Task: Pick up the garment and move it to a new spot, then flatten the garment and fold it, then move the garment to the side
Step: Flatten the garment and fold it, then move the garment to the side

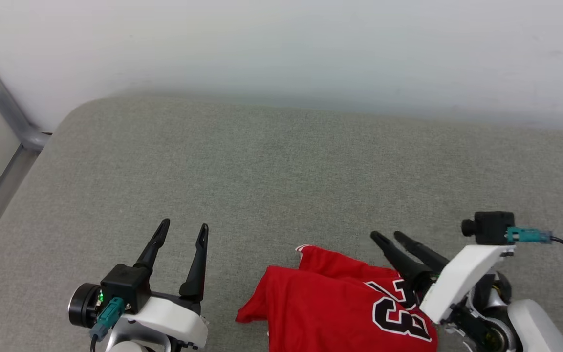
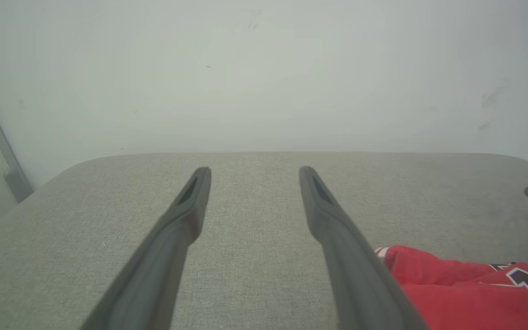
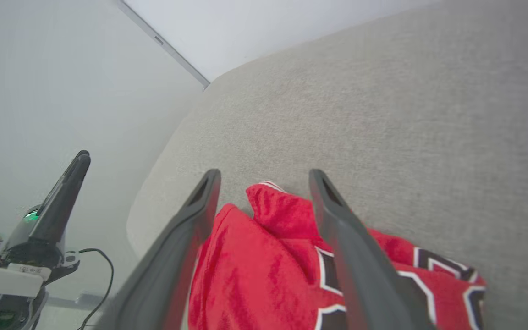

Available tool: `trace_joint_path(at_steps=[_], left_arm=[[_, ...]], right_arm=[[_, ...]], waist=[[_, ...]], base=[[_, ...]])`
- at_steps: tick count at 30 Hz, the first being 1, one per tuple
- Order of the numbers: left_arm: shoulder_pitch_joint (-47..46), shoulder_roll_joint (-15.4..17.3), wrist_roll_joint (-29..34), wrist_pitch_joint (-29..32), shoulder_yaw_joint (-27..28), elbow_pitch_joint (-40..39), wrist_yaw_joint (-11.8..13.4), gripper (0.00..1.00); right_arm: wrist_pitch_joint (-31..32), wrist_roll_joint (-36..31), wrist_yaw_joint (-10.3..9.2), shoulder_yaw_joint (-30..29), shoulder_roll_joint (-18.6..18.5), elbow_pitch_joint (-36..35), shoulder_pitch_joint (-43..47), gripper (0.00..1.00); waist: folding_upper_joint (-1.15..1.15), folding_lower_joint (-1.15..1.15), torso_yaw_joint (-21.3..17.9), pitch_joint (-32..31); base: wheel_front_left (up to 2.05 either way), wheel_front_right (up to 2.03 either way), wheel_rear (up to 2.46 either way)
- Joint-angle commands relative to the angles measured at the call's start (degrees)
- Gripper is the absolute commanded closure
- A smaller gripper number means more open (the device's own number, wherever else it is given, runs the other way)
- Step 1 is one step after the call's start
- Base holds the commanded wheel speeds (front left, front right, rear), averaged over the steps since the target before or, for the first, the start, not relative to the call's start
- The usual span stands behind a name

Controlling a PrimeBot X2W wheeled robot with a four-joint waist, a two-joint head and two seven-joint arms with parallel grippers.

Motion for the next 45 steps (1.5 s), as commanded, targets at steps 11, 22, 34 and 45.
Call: trace_joint_path(at_steps=[11, 22, 34, 45], left_arm=[[3.22, 0.59, -0.50, 0.08, 0.61, -0.47, 1.43, 0.00], [5.03, 1.37, -0.73, 0.12, 1.44, -1.04, 3.07, 0.00], [7.36, 2.60, -0.65, 0.45, 2.01, -1.28, 4.83, 0.00], [6.81, 2.85, -0.72, 0.30, 1.78, -1.31, 5.04, 0.00]], right_arm=[[-9.90, -22.96, 0.00, -15.24, -1.72, -5.33, 8.23, 0.00], [-16.64, -35.96, -0.01, -19.20, 2.67, -13.26, 15.34, 0.00], [-17.29, -39.99, -0.01, -19.22, 5.35, -17.84, 20.79, 0.00], [-16.02, -39.84, -0.01, -19.76, 6.26, -19.11, 20.77, 0.00]], waist=[[0.00, 0.00, -4.06, -3.08], [0.00, 0.00, -6.49, -4.75], [0.00, 0.00, -7.50, -5.63], [0.00, 0.00, -7.84, -5.44]], base=[[0.00, 0.00, 0.00], [0.00, 0.00, 0.00], [0.00, 0.00, 0.00], [0.00, 0.00, 0.00]])
